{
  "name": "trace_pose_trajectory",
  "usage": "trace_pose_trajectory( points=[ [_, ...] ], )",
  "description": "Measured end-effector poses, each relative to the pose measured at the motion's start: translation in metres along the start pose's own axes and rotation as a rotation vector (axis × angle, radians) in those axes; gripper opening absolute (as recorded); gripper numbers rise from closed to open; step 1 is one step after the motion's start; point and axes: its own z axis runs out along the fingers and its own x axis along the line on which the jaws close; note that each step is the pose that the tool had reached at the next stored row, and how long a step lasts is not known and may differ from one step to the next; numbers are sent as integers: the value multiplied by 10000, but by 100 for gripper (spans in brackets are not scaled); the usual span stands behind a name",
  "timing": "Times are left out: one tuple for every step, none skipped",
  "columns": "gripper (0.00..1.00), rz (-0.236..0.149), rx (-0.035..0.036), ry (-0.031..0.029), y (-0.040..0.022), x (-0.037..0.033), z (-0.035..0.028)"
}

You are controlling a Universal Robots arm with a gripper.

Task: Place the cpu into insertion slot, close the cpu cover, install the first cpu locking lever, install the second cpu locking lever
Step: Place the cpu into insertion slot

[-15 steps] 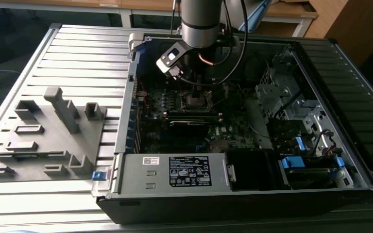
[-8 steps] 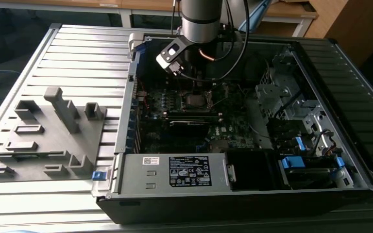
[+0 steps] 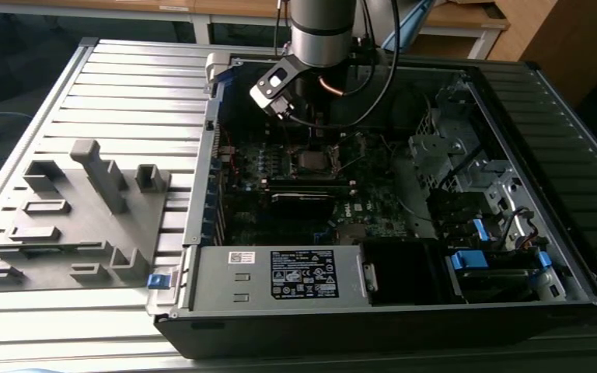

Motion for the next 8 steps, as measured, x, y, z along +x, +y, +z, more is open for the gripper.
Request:
trace_pose_trajectory(
  points=[
    [11, 0, 0, -1, 0, 0, 0],
    [11, 0, 0, -2, 0, 0, -2],
    [11, -1, 4, -6, 0, -1, -8],
    [11, 0, 2, -5, 1, -1, -16],
    [11, 0, 0, -1, 2, 0, -24],
    [11, 0, 0, -1, 3, 0, -33],
    [11, 0, 0, 0, 4, 0, -44],
    [11, 0, -1, 0, 5, 0, -58]
  ],
)
